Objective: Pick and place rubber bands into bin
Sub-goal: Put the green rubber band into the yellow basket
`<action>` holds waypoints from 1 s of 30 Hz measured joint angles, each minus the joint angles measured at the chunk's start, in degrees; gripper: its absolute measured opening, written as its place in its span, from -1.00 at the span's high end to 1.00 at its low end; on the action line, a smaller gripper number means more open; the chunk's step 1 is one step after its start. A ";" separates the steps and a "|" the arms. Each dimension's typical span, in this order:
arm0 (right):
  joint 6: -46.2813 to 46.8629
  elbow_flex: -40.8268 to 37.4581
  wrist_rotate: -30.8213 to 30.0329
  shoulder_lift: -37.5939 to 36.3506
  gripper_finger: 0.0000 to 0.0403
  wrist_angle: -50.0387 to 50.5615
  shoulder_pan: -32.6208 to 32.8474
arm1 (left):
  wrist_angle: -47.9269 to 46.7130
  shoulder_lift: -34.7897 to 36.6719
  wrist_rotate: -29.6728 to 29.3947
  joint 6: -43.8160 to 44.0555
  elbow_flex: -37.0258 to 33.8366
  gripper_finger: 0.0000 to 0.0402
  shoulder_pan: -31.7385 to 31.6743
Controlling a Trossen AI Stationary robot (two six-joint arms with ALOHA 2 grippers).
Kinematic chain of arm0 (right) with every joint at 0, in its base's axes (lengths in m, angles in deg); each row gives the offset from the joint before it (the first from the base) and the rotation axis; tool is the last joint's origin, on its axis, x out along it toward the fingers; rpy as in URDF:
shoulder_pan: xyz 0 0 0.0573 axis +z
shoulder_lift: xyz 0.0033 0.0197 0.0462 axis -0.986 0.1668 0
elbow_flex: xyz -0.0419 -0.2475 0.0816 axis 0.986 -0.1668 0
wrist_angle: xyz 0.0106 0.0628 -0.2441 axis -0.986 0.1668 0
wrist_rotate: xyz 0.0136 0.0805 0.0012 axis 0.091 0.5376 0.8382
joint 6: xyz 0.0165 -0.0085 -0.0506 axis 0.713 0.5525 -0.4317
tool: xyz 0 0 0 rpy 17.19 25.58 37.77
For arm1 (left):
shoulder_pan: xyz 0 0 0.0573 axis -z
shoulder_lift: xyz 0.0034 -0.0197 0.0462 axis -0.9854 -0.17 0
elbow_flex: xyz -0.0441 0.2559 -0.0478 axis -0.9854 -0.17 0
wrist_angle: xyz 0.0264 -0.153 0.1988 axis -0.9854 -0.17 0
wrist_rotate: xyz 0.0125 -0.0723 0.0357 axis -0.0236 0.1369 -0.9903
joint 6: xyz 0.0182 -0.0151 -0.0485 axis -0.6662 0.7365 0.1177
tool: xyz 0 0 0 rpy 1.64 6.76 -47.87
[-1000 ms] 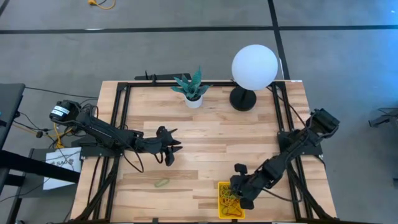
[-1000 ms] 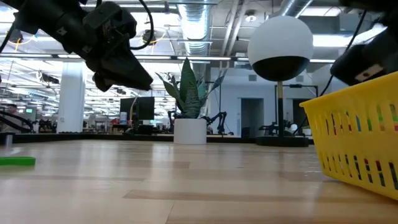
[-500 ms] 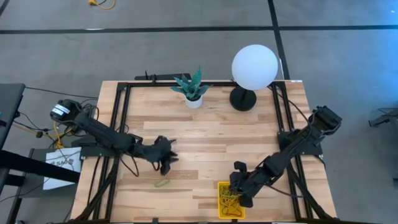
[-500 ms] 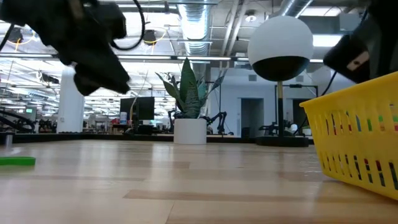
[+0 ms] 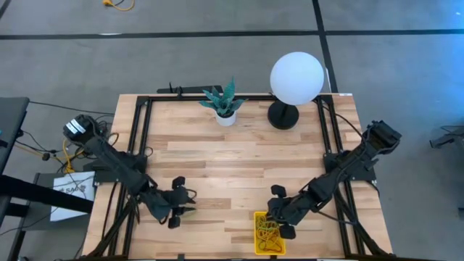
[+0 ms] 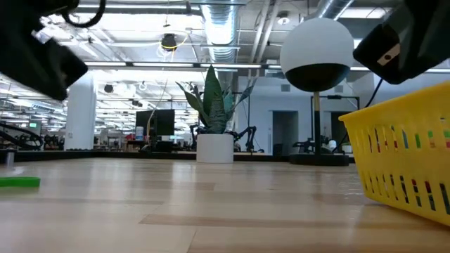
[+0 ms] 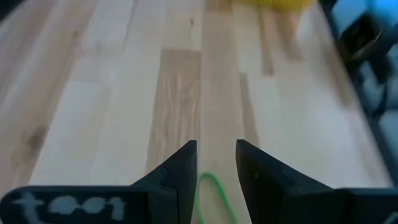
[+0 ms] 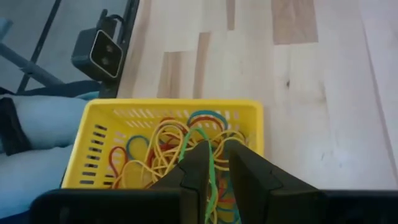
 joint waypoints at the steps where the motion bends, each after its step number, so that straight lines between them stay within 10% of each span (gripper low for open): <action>1: 0.00 0.00 0.00 0.00 0.72 -0.06 -0.20 | 0.23 -1.51 -0.12 -0.43 0.00 0.50 0.27; 11: 0.02 0.00 0.04 0.00 0.72 0.00 -0.33 | 2.36 -14.63 3.94 -0.34 1.80 0.50 0.42; 30: 0.02 0.00 0.04 0.03 0.72 0.00 -0.33 | -0.03 -15.56 0.32 6.50 1.73 0.67 0.34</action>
